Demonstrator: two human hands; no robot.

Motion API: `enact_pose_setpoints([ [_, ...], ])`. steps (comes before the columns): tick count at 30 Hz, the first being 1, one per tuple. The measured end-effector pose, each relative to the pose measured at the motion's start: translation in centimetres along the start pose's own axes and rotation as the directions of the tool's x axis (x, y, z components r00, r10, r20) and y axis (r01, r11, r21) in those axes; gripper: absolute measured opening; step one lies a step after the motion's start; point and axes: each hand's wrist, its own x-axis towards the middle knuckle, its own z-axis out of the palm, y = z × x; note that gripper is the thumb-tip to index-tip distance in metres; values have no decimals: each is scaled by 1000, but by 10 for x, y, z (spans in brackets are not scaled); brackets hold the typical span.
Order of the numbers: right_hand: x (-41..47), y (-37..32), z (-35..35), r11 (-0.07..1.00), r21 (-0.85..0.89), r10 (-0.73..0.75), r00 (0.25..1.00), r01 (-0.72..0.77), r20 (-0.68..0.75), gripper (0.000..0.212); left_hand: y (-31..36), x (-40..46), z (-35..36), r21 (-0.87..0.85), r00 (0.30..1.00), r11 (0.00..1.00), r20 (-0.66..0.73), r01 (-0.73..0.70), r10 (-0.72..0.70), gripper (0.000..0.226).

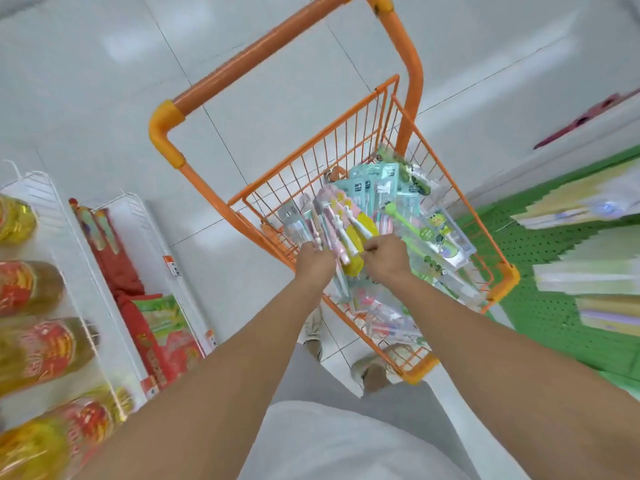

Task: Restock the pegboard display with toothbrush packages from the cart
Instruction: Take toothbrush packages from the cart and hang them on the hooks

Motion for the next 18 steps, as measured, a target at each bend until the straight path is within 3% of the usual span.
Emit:
enact_pose_setpoints([
  [2,-9,4,-14,995,94,24,1000,-23,-6,17,0,-1,3,-62,1000,998,-30,2,-3,50],
  [4,-21,6,-34,974,222,53,998,-42,-45,15,2,0,6,-140,999,990,6,33,-32,52],
  [9,-67,9,-76,910,413,36,994,9,-101,16,19,-12,16,-330,932,913,343,239,-120,59],
  [13,-75,-3,-84,884,463,-10,992,67,-124,9,22,-13,15,-361,940,913,337,189,-62,41],
  [16,-71,-22,-79,895,418,-100,983,157,-154,15,24,-16,7,-377,927,902,370,211,-62,45],
  [18,-67,-30,-77,885,433,-135,984,173,-117,16,25,-14,-2,-422,941,896,339,141,12,55],
])
